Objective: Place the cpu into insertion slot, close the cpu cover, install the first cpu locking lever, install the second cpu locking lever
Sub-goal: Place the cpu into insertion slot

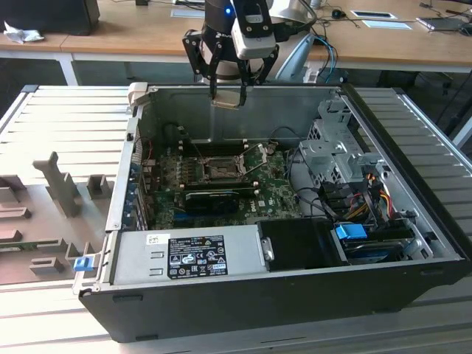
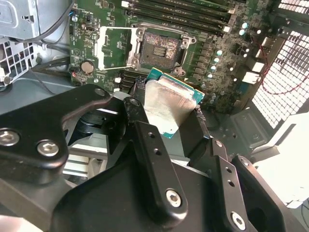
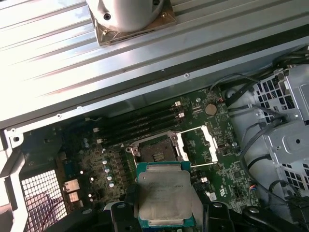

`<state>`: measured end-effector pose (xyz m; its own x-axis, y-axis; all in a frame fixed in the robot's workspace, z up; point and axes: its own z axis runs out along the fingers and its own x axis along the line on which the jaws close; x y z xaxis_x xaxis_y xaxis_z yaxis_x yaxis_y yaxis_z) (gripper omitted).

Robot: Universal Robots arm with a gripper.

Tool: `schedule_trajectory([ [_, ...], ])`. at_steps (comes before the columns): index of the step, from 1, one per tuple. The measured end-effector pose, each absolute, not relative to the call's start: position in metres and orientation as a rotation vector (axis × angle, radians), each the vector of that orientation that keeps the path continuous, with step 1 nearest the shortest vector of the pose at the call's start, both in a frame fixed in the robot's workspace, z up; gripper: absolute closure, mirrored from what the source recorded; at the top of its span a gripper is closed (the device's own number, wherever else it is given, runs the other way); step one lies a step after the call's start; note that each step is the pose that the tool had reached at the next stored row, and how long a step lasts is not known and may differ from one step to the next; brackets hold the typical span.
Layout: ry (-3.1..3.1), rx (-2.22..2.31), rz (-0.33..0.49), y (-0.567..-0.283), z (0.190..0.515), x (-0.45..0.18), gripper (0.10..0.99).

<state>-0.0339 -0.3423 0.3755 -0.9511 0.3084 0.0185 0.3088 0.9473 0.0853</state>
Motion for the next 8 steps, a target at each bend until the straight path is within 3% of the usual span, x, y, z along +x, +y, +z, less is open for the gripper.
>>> schedule_trajectory([
  [8, -3.089, -0.537, -0.136, -0.3423, 0.3755, -0.0338, 0.557],
])
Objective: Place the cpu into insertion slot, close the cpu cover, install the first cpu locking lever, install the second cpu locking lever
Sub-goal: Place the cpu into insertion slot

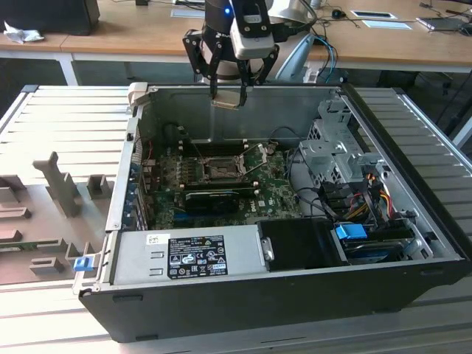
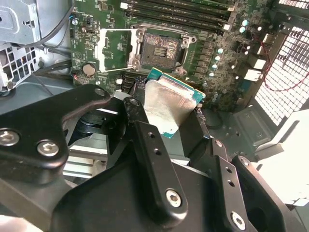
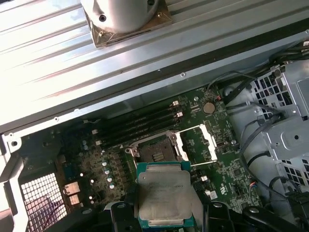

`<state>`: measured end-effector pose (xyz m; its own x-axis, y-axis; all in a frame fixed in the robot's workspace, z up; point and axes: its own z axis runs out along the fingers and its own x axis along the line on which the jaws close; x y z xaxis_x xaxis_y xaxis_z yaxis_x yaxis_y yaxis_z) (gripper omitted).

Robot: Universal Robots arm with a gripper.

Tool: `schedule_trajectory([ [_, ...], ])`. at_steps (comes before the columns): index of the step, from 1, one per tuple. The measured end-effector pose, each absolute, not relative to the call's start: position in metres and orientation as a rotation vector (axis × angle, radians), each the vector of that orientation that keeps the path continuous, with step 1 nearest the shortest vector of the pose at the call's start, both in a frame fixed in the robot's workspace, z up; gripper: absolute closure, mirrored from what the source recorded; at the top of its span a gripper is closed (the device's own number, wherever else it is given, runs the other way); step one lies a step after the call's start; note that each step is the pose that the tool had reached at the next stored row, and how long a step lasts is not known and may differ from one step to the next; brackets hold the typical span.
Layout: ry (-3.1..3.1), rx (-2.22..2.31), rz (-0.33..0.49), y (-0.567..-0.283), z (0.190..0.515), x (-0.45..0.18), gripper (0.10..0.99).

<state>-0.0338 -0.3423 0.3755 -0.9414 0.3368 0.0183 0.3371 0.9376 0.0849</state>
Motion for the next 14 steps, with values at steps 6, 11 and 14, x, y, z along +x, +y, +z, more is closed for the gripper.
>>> schedule_trajectory([
  [6, -3.082, -0.579, -0.136, -0.3423, 0.3754, -0.0339, 0.557],
  [11, -3.077, -0.610, -0.136, -0.3423, 0.3753, -0.0338, 0.557],
  [14, -3.072, -0.640, -0.136, -0.3423, 0.3753, -0.0339, 0.557],
])
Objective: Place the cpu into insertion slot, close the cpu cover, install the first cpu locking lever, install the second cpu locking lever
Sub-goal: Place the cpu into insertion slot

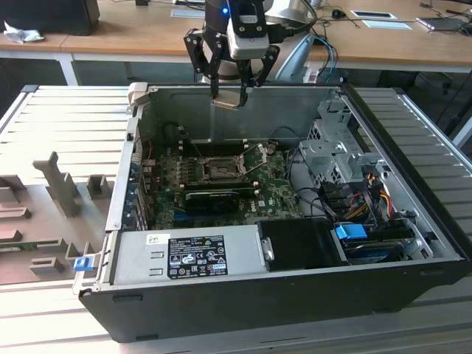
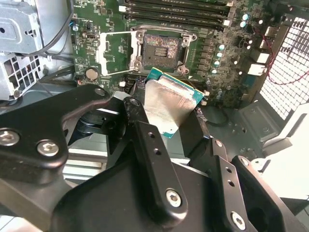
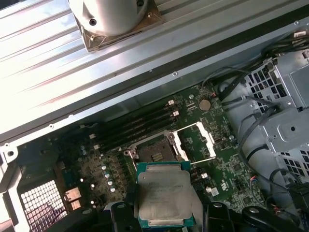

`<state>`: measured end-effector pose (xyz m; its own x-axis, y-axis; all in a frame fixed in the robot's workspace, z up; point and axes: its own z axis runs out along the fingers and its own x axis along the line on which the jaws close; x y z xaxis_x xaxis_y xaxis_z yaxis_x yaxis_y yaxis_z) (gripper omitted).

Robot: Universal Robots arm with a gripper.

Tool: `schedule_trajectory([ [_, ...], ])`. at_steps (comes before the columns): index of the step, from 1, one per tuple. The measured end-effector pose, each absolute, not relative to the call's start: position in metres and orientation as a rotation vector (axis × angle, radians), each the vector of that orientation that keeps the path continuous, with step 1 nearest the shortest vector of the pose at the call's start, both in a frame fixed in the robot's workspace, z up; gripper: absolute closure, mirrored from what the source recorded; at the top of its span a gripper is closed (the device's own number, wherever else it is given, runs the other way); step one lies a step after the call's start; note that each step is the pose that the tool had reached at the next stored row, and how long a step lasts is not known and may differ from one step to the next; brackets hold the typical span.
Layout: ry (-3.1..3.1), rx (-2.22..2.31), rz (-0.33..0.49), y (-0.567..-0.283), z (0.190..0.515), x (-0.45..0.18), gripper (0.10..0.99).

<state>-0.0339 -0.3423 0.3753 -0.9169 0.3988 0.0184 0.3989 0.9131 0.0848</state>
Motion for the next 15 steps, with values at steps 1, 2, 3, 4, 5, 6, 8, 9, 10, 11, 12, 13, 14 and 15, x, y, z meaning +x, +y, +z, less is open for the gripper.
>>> schedule_trajectory([
  [1, -3.071, -0.648, -0.136, -0.3423, 0.3753, -0.0339, 0.557],
  [2, -3.070, -0.653, -0.136, -0.3423, 0.3753, -0.0339, 0.557],
  [3, -3.068, -0.660, -0.136, -0.3423, 0.3753, -0.0339, 0.557],
  [4, -3.067, -0.666, -0.136, -0.3423, 0.3753, -0.0339, 0.557],
  [5, -3.066, -0.670, -0.136, -0.3423, 0.3753, -0.0339, 0.557],
  [6, -3.065, -0.676, -0.136, -0.3423, 0.3753, -0.0339, 0.557],
  [8, -3.063, -0.690, -0.136, -0.3423, 0.3753, -0.0339, 0.557],
  [9, -3.062, -0.695, -0.136, -0.3423, 0.3753, -0.0339, 0.557],
  [10, -3.061, -0.700, -0.136, -0.3423, 0.3753, -0.0339, 0.557],
  [11, -3.060, -0.705, -0.136, -0.3423, 0.3752, -0.0338, 0.557],
  [12, -3.058, -0.714, -0.136, -0.3423, 0.3752, -0.0338, 0.557],
  [13, -3.057, -0.719, -0.136, -0.3423, 0.3752, -0.0339, 0.557],
  [14, -3.056, -0.724, -0.136, -0.3423, 0.3752, -0.0339, 0.557],
  [15, -3.055, -0.729, -0.136, -0.3423, 0.3752, -0.0338, 0.557],
])
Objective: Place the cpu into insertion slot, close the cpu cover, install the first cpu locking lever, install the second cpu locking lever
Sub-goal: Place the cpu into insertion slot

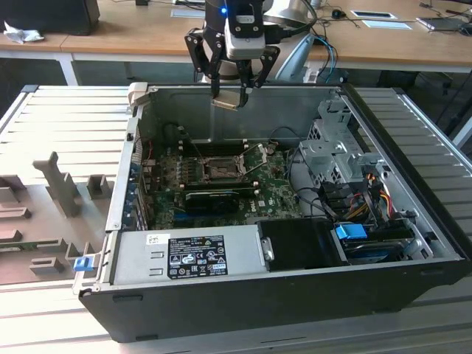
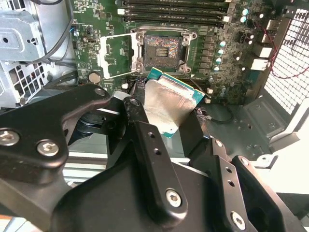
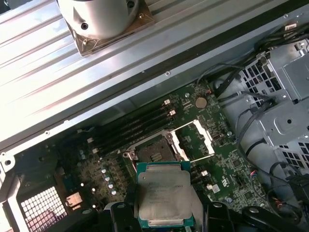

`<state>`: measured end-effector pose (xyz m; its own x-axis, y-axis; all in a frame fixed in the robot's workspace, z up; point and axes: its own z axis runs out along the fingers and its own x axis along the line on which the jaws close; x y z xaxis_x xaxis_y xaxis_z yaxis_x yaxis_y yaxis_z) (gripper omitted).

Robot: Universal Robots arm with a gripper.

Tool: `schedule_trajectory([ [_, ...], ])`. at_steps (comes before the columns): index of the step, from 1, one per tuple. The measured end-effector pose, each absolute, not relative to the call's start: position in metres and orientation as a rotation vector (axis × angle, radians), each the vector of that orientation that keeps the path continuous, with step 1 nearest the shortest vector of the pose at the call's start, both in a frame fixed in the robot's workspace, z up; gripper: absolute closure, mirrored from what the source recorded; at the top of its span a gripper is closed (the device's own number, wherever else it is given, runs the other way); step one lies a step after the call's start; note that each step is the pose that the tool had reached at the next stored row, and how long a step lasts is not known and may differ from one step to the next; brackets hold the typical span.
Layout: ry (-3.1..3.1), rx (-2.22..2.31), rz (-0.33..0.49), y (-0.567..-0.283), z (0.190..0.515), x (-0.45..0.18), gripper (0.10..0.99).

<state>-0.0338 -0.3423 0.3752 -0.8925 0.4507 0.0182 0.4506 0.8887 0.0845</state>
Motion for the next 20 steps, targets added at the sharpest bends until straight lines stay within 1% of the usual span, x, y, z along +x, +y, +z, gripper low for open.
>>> schedule_trajectory([
  [20, 3.017, 0.846, 0.135, -0.3423, 0.3751, -0.0339, 0.557],
])
